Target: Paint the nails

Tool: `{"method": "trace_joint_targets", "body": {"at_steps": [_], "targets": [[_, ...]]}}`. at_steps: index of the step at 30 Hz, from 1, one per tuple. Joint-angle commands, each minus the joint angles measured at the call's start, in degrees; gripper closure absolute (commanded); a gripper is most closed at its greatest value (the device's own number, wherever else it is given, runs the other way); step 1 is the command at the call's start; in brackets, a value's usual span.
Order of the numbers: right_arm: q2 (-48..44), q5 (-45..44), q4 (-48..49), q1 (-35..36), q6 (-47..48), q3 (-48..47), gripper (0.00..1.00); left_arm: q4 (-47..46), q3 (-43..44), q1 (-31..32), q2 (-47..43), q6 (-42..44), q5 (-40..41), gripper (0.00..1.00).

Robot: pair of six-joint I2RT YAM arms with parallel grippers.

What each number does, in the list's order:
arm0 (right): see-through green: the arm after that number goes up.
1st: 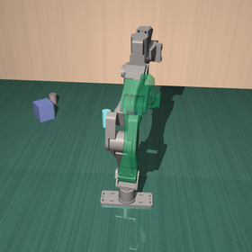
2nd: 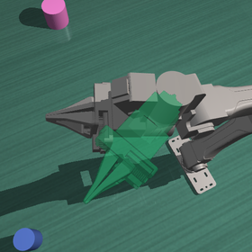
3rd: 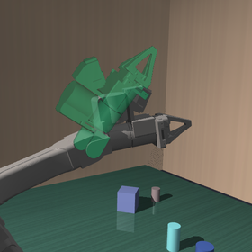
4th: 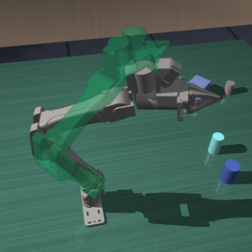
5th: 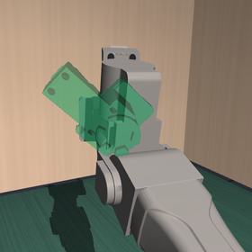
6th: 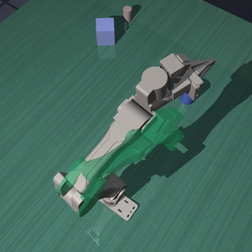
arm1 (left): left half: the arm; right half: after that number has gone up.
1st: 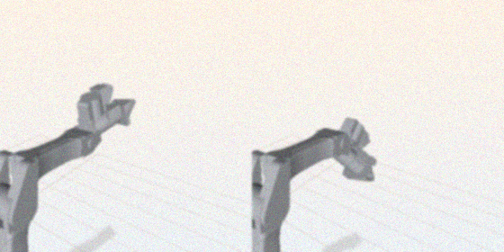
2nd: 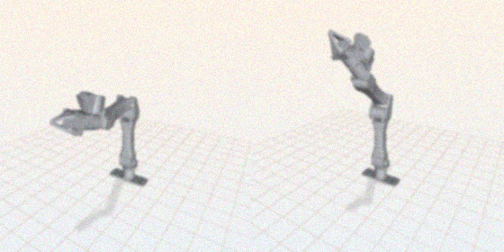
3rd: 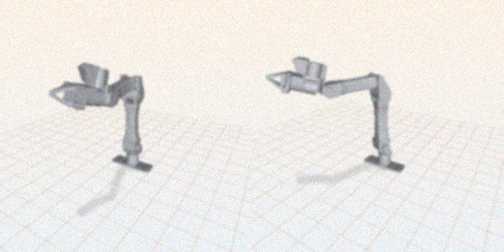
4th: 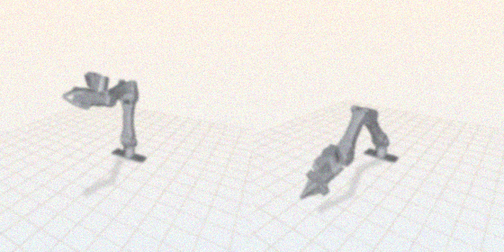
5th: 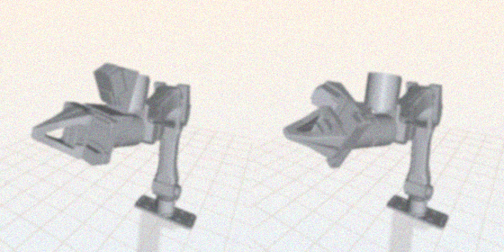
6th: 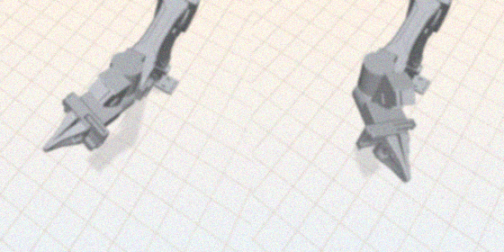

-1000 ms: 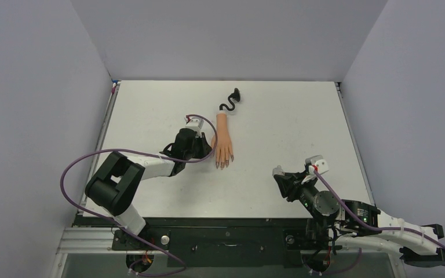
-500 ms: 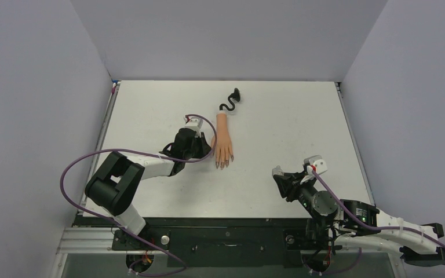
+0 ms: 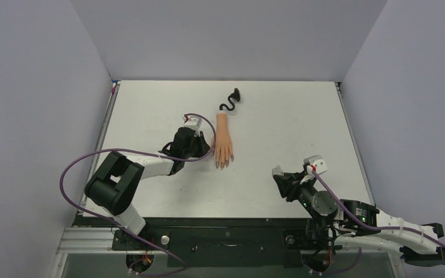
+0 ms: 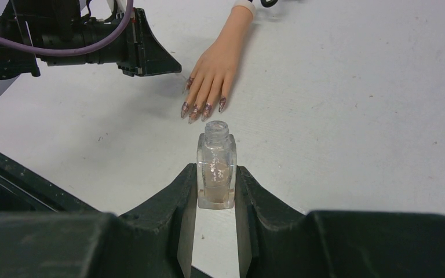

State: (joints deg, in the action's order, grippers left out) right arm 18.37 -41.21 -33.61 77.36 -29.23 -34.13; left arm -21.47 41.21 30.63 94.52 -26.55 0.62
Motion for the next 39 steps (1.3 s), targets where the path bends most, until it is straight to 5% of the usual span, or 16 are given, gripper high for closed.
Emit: {"method": "trace_joint_targets", "body": {"at_steps": [1,39], "targets": [[0.49,-1.74,0.79,0.69,-0.01,0.05,1.00,-1.41,2.45,-0.31,-0.12,0.56,-0.46,1.00],[0.35,-2.23,0.84,1.80,-0.28,0.38,1.00,-4.00,-5.54,0.55,-5.88,-0.63,-5.01,1.00]]}}
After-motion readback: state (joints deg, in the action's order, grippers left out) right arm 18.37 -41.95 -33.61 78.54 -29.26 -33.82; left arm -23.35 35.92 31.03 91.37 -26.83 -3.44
